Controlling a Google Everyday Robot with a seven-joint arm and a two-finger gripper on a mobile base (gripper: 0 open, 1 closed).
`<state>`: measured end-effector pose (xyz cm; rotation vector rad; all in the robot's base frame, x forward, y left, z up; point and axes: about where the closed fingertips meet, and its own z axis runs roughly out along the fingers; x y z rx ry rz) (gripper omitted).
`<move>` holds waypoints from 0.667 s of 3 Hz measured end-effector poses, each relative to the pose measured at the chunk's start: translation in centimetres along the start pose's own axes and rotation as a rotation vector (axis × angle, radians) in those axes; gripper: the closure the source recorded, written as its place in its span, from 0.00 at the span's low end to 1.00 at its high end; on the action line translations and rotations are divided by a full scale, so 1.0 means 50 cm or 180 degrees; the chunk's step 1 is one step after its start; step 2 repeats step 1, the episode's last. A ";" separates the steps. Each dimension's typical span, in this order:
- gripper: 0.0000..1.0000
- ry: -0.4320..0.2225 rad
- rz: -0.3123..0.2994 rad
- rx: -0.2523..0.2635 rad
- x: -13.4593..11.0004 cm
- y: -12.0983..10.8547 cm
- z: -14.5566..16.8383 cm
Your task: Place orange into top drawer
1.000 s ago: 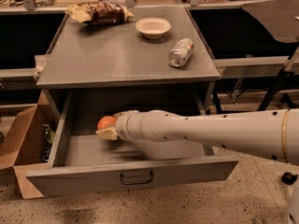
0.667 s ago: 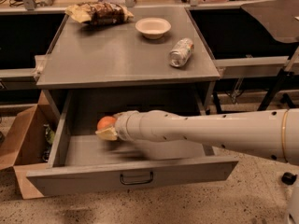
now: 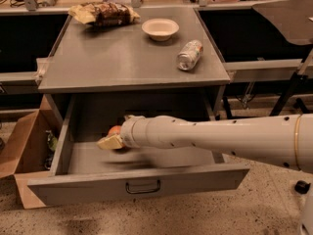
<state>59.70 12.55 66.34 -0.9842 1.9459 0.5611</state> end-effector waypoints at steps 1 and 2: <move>0.00 0.0000 0.0000 0.0000 0.000 0.000 0.000; 0.00 0.0000 0.0000 0.0000 0.000 0.000 0.000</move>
Offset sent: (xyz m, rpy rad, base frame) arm 0.0000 0.0000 0.0000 0.0000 0.0000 0.0000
